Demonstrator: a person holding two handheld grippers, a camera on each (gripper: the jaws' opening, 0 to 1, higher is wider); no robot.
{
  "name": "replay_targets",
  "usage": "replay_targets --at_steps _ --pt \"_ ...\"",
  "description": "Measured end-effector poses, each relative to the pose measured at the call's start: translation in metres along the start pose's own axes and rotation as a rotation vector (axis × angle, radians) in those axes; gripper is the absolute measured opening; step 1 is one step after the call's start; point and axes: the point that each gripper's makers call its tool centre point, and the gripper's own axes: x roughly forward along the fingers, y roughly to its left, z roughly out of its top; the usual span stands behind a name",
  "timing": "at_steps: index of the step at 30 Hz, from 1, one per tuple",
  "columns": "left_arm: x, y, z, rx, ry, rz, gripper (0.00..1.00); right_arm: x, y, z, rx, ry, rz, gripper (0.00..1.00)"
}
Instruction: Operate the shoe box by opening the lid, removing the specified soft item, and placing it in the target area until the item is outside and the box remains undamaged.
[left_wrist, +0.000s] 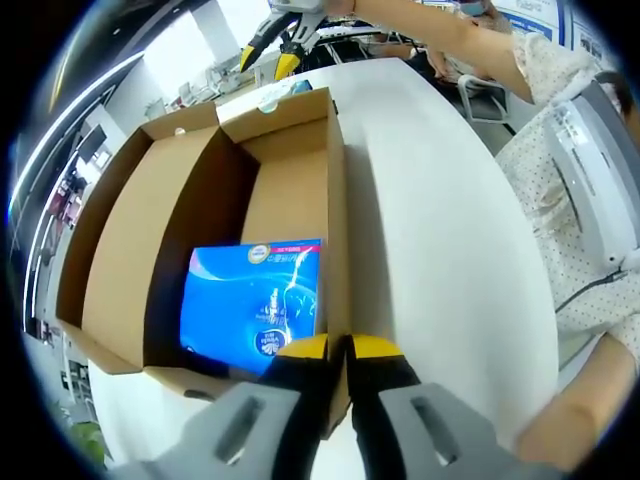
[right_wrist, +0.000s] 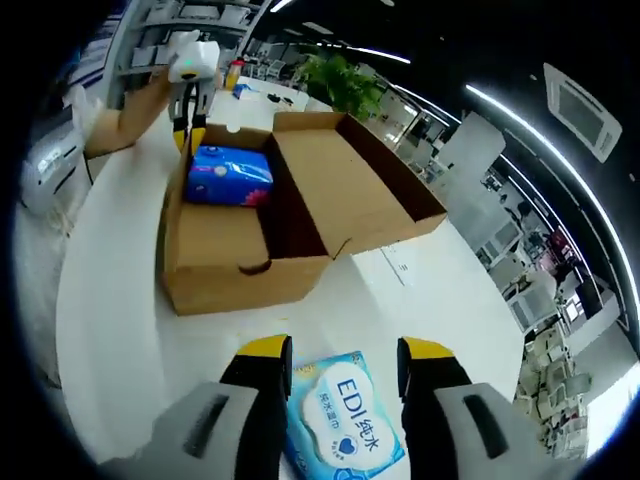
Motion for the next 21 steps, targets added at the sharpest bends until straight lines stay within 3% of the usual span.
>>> replay_targets --at_steps 15,18,21 --pt "0.000 0.000 -0.001 0.002 0.010 0.008 0.06 0.008 0.041 0.076 0.053 -0.225 0.021 0.22" --pt "0.000 0.001 -0.001 0.001 0.014 0.009 0.06 0.021 0.052 0.084 0.098 -0.223 0.054 0.14" --pt "0.000 0.001 -0.001 0.005 0.021 0.014 0.06 0.037 0.063 0.093 0.123 -0.235 0.076 0.13"
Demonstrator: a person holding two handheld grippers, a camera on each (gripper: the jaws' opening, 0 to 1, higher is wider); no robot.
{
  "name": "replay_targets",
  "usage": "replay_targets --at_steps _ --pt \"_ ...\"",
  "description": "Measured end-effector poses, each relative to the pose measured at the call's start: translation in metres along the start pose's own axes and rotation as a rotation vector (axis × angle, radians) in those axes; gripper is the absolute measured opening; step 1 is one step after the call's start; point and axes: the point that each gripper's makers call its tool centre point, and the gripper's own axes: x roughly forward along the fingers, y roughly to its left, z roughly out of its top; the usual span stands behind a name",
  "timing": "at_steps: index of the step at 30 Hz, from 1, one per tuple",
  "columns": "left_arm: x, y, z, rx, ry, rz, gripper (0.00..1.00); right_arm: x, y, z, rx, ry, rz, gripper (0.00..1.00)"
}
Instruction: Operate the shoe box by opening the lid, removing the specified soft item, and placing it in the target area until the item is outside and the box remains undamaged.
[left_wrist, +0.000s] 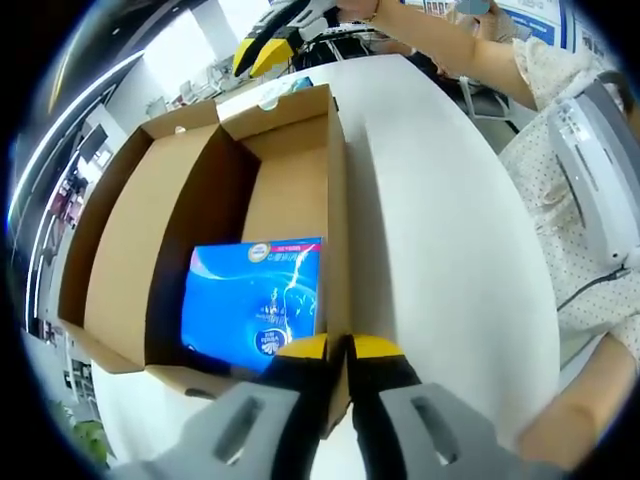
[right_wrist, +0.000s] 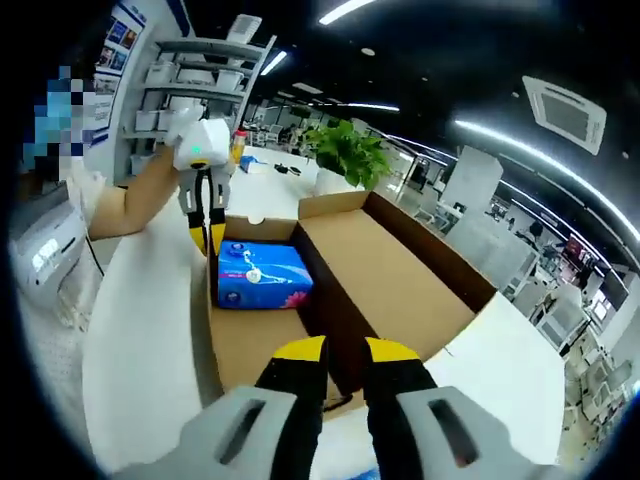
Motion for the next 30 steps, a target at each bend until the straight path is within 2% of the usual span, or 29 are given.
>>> replay_targets --at_steps 4,12,14,19,23,27,28,29,30 --pt "0.000 0.000 0.000 0.000 0.002 0.001 0.06 0.016 0.018 0.012 0.011 -0.054 0.066 0.12" --pt "0.000 0.000 0.001 0.000 -0.002 -0.002 0.06 0.028 0.037 0.025 0.058 -0.139 0.093 0.11" --pt "0.000 0.000 0.001 -0.001 -0.002 -0.002 0.06 0.030 0.046 0.021 0.077 -0.132 0.104 0.09" --pt "0.001 0.000 0.001 -0.002 0.002 0.000 0.06 0.029 0.052 0.016 0.057 -0.145 0.070 0.00" --pt "0.001 -0.001 0.001 -0.004 0.009 0.004 0.06 0.032 0.057 0.008 0.109 -0.142 0.066 0.00" --pt "0.000 0.000 0.001 -0.004 0.016 0.009 0.06 0.036 0.060 -0.002 0.061 -0.130 0.026 0.00" --pt "0.001 0.000 0.001 -0.004 0.018 0.010 0.07 0.037 0.061 -0.004 0.063 -0.137 0.022 0.00" --pt "0.000 0.000 0.001 -0.005 0.018 0.011 0.06 0.037 0.060 0.001 0.085 -0.181 0.016 0.00" --pt "0.001 0.000 0.001 -0.004 0.021 0.010 0.07 0.035 0.059 0.003 0.094 -0.200 0.010 0.00"
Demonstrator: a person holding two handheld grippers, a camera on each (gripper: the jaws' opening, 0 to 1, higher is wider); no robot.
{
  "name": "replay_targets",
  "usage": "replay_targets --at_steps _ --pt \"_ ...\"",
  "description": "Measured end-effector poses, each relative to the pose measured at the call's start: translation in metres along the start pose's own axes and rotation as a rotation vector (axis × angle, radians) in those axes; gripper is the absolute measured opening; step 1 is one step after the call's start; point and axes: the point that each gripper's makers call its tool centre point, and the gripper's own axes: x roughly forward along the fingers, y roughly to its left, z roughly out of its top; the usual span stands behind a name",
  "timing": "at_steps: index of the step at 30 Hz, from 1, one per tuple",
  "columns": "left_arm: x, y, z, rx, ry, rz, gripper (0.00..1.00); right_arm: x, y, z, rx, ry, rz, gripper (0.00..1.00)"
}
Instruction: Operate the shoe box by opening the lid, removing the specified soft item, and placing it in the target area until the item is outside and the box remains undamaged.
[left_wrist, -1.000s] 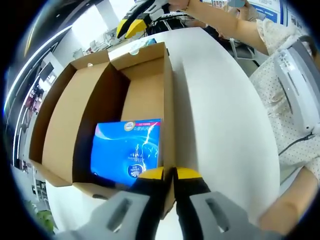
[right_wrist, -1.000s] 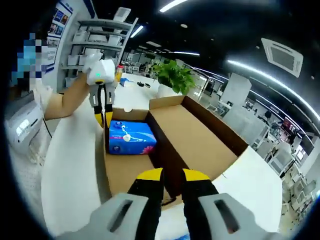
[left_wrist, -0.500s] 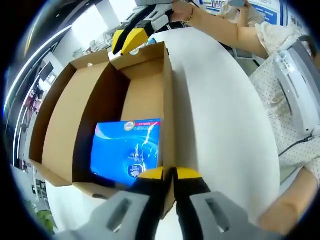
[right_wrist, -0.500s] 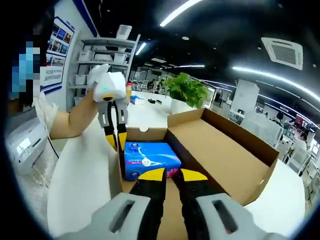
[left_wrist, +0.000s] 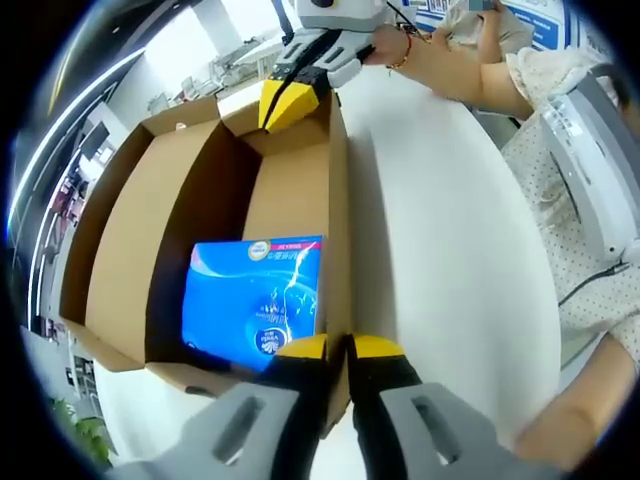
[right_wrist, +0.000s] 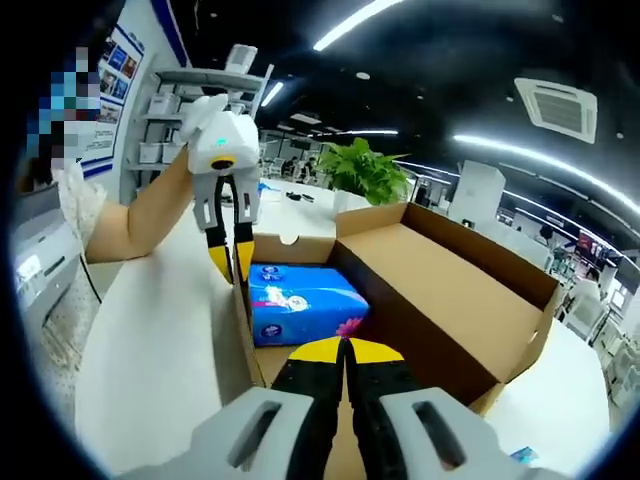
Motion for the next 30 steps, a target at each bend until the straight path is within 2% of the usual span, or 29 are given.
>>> replay_targets --at_steps 2,5,7,8,9,10,11,12,16,19,30 --pt "0.000 0.000 0.000 0.000 0.005 0.004 0.07 -0.003 0.001 -0.001 0.060 -0.005 0.023 0.00" --pt "0.000 -0.001 -0.001 0.008 0.028 0.020 0.07 -0.006 -0.002 0.003 0.157 -0.087 0.035 0.00" --pt "0.001 -0.001 -0.001 0.014 0.043 0.030 0.07 -0.008 -0.002 0.002 0.190 -0.104 0.050 0.00" --pt "0.001 -0.001 -0.002 0.017 0.049 0.035 0.07 -0.009 -0.001 0.002 0.182 -0.101 0.048 0.00" --pt "0.001 -0.001 -0.002 0.019 0.053 0.039 0.08 -0.010 0.003 -0.006 0.139 -0.053 0.064 0.00" --pt "0.000 -0.001 -0.002 0.022 0.056 0.043 0.08 -0.009 0.005 -0.003 0.057 -0.066 0.058 0.00" --pt "0.000 -0.001 -0.002 0.028 0.060 0.045 0.08 -0.008 0.006 -0.008 0.003 -0.026 0.030 0.00" --pt "0.000 -0.001 -0.002 0.033 0.063 0.048 0.08 -0.006 0.004 -0.006 0.041 -0.037 -0.001 0.00" --pt "0.000 -0.001 -0.003 0.049 0.083 0.064 0.08 -0.006 0.006 -0.004 0.075 -0.060 0.063 0.00" --pt "-0.001 -0.001 -0.004 0.055 0.089 0.070 0.10 -0.004 0.006 -0.005 0.052 -0.052 0.034 0.00" --pt "-0.002 -0.004 -0.004 0.042 0.085 0.076 0.11 -0.006 0.007 -0.004 0.051 -0.058 0.044 0.00"
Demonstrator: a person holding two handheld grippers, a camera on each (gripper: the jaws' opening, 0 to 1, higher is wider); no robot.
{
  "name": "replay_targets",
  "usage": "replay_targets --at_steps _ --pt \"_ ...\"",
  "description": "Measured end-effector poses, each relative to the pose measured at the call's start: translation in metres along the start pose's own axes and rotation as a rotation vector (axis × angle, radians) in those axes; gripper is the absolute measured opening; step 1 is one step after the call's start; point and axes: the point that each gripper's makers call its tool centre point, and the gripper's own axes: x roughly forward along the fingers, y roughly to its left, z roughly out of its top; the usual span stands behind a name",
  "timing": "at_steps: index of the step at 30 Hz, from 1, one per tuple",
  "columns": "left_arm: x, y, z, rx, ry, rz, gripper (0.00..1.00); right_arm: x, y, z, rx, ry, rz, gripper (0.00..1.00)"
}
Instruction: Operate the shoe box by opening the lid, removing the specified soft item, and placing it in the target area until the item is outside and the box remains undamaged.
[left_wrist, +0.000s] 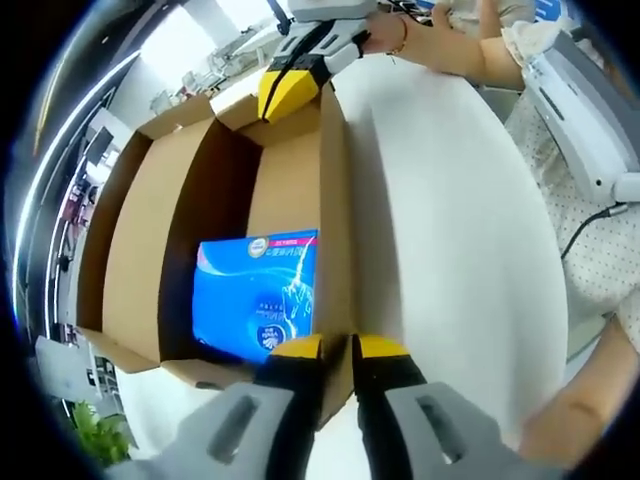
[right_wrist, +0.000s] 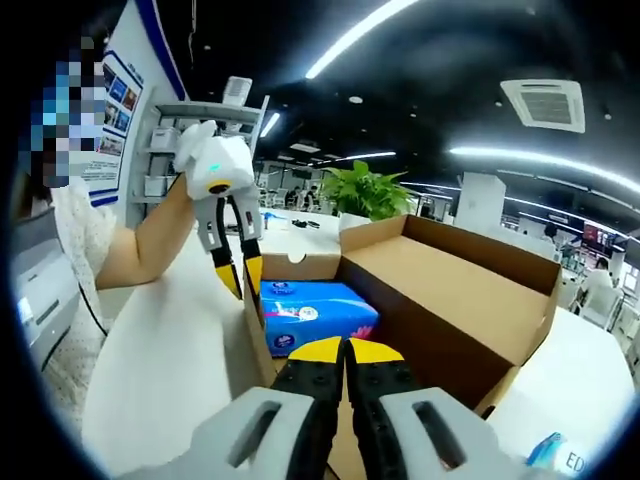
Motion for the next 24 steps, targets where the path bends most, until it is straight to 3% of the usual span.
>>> replay_targets --at_steps 10,12,20,24 --pt "-0.010 0.004 0.000 -0.020 -0.042 0.019 0.12 0.000 0.000 -0.001 0.000 0.000 -0.003 0.00" --pt "-0.017 0.013 0.002 -0.032 -0.074 0.077 0.20 0.000 0.000 -0.001 0.000 0.000 -0.003 0.00" --pt "-0.037 0.020 0.002 -0.057 -0.180 0.137 0.20 0.000 0.001 -0.001 -0.001 -0.002 -0.006 0.00" --pt "-0.048 0.022 0.008 -0.069 -0.290 0.172 0.20 0.000 0.000 -0.001 -0.001 -0.002 -0.008 0.00"
